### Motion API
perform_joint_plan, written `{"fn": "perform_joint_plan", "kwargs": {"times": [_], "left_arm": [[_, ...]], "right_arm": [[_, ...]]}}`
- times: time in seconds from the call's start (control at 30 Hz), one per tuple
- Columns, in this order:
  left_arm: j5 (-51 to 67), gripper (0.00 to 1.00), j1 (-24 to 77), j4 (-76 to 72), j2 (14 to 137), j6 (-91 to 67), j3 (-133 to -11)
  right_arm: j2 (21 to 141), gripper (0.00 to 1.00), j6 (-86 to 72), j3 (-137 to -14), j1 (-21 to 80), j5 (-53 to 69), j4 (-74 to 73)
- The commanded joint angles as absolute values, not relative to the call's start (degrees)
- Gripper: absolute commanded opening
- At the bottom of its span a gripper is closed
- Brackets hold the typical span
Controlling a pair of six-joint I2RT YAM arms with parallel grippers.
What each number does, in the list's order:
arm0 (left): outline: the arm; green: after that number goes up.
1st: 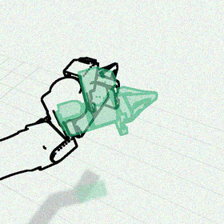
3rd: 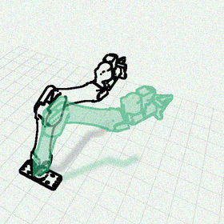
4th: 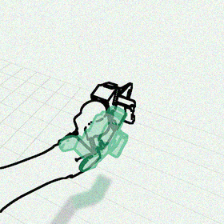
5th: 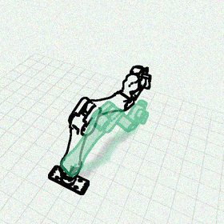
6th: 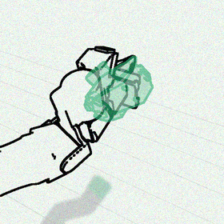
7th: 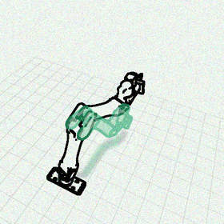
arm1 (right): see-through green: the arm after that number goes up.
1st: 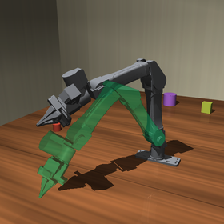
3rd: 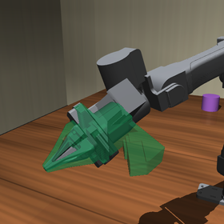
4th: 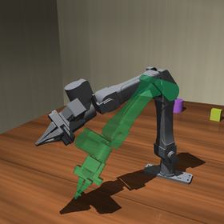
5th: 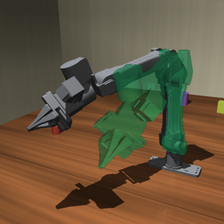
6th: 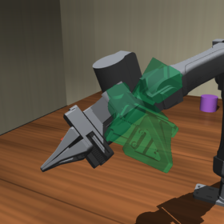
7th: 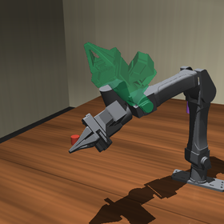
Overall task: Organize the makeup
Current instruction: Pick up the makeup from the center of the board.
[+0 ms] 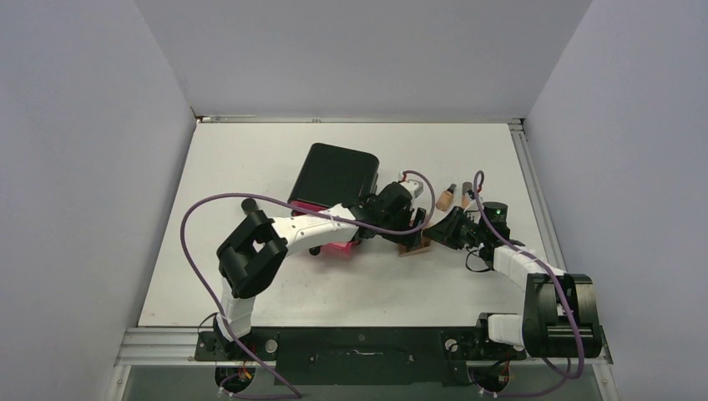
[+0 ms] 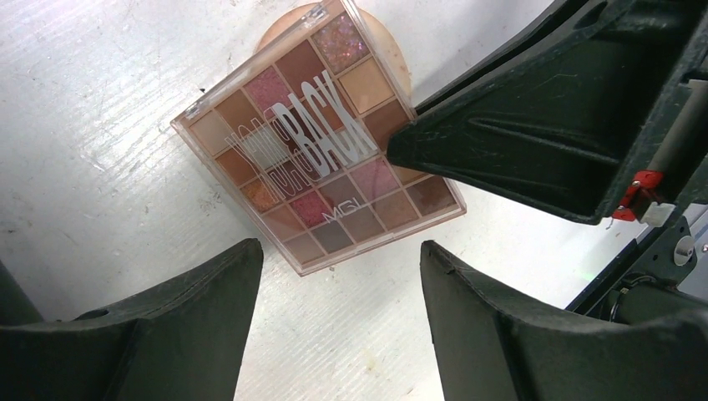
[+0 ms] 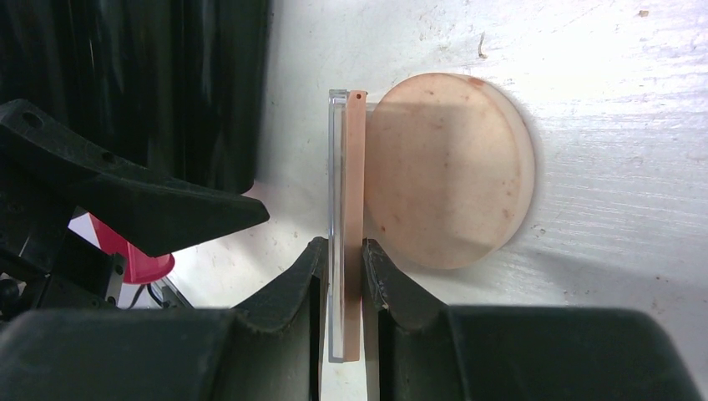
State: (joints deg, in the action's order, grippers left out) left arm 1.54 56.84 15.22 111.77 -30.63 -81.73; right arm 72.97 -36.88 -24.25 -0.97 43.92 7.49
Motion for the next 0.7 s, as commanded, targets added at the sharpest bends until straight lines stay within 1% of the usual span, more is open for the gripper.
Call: {"fn": "perform_joint_plan", "kwargs": {"times": [0.0,0.13,0.37,0.67], "left_arm": [[0.44,0.67,56.57,13.67,107.77,-29.98,-81.89],[-0.78,0.67,56.6,14.38,105.51,-29.54,-81.75],[-0.97,0.7,56.54,11.6,98.14,-30.34,-78.34],[-1.51,0.75,55.41,4.88,81.62,-34.63,-66.95]], "right_arm": [[69.96,0.05,-38.69,-23.81,-0.61,43.37,10.13],[68.85,0.05,-38.04,-25.01,-0.62,43.81,7.96],[64.63,0.05,-38.6,-28.05,-0.62,45.16,3.71],[52.85,0.05,-42.05,-32.66,-0.62,44.46,-2.65]]}}
